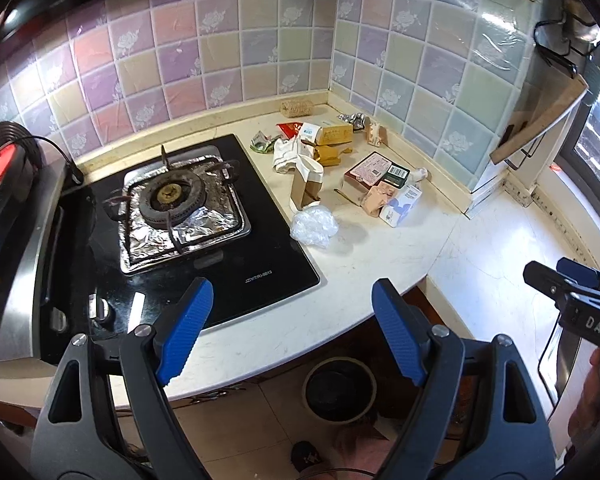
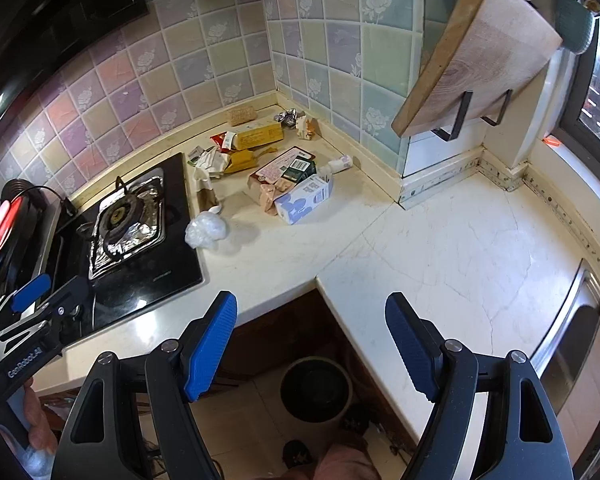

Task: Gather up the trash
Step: 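Grasp the clear plastic bag with the left tool while the right tool grasps the white-blue carton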

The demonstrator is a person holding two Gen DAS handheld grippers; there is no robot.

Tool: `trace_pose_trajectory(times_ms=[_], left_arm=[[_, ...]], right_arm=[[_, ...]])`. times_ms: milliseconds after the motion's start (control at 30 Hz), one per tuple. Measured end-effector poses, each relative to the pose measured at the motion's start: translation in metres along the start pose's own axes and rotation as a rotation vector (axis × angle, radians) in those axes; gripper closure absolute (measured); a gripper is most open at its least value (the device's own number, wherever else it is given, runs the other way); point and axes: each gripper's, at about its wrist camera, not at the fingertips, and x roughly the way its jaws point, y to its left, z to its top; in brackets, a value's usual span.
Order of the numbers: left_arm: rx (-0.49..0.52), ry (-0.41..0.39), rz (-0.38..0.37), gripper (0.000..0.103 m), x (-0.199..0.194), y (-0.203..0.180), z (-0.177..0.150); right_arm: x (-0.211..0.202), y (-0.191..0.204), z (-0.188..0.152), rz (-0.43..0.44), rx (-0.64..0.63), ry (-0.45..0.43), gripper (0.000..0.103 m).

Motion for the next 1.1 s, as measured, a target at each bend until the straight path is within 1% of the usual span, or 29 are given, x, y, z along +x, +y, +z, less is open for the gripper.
trace_pose_trajectory(times_ms=[133, 233, 300, 333, 533, 667, 733, 833, 967, 1100], left_arm=[[-0.021, 0.049, -0.021, 0.023, 0.040, 0.002, 0.014], [-0.067, 0.104, -0.060, 0.023, 0.075, 0.005, 0.022], [-0.098, 0.126, -0.077, 0.023, 0.097, 0.006, 0.026], [-0.113, 0.135, -0.084, 0.023, 0.110, 0.006, 0.030], [-0.140, 0.181, -0.047, 0.023, 0.179, -0.005, 0.049], [-0.135, 0.217, -0.023, 0.023, 0.215, -0.010, 0.055], [-0.142, 0.241, -0.011, 0.023, 0.232, -0.011, 0.058], [-0.155, 0.256, -0.005, 0.023, 0.248, -0.011, 0.061], [-0.160, 0.262, -0.004, 0.023, 0.256, -0.011, 0.062], [-0.161, 0.274, 0.004, 0.023, 0.262, -0.010, 0.062]], right_arm=[[0.048, -0.006, 0.032, 0.006, -0.001, 0.032, 0.025], [0.091, -0.010, 0.053, 0.053, 0.016, 0.066, 0.025], [0.124, -0.013, 0.068, 0.057, 0.024, 0.092, 0.025], [0.143, -0.014, 0.077, 0.073, 0.028, 0.105, 0.025], [0.241, -0.018, 0.116, 0.107, 0.064, 0.184, 0.025], [0.289, -0.020, 0.138, 0.113, 0.092, 0.206, 0.025], [0.308, -0.021, 0.147, 0.109, 0.099, 0.216, 0.025], [0.333, -0.023, 0.158, 0.104, 0.117, 0.232, 0.026], [0.352, -0.029, 0.164, 0.128, 0.166, 0.259, 0.026], [0.367, -0.029, 0.168, 0.132, 0.185, 0.274, 0.026]])
